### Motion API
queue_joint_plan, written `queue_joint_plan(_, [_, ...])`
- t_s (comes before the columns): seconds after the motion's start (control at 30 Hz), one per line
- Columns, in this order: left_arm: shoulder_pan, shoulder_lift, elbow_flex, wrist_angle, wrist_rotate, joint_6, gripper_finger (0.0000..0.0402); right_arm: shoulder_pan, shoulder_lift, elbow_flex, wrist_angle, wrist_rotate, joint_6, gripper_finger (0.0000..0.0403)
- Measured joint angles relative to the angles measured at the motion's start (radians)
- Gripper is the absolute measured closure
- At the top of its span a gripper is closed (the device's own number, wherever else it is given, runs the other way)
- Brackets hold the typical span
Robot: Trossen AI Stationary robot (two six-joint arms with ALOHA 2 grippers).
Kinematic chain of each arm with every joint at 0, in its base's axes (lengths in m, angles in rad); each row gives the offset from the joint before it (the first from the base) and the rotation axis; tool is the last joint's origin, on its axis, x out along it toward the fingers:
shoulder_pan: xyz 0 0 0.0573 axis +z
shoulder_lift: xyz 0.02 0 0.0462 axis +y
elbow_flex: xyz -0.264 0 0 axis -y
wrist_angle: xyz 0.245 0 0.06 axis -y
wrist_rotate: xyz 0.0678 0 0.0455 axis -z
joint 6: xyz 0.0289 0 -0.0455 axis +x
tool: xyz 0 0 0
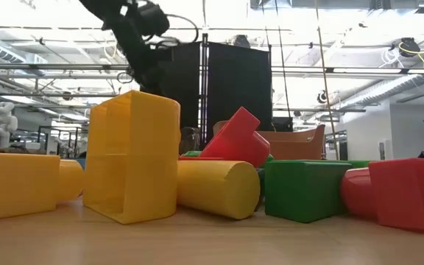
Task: Sort blocks by size
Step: Put the small red block into the transparent bin, then put the small blue block into the transparent bin
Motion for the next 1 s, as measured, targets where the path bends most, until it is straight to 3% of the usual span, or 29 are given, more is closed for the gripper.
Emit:
queue_joint_plan(0.23, [0.048,0.030,-0.012,-0.038,0.073,0.151,0.0320,0.000,0.000,0.000,0.001,-0.001,0.020,0.0138])
queue_joint_plan(0.47, [0.036,0.030,-0.005,-0.039,0.125,0.226,0.0224,0.000,0.000,0.000,0.000,-0.001,0.020,0.0138])
queue_joint_plan(0.67, [0.024,0.030,-0.003,-0.043,0.037,0.151,0.0148,0.000,0.000,0.000,0.000,-0.001,0.019,0.0138])
queue_joint_plan(0.83, [-0.046,0.022,-0.003,-0.111,0.343,0.150,0.0139,0.000,0.000,0.000,0.000,-0.001,0.019,0.0138])
queue_joint_plan(1.0, [-0.202,0.022,-0.003,-0.116,0.431,0.221,0.0147,0.000,0.000,0.000,0.000,-0.001,0.019,0.0138])
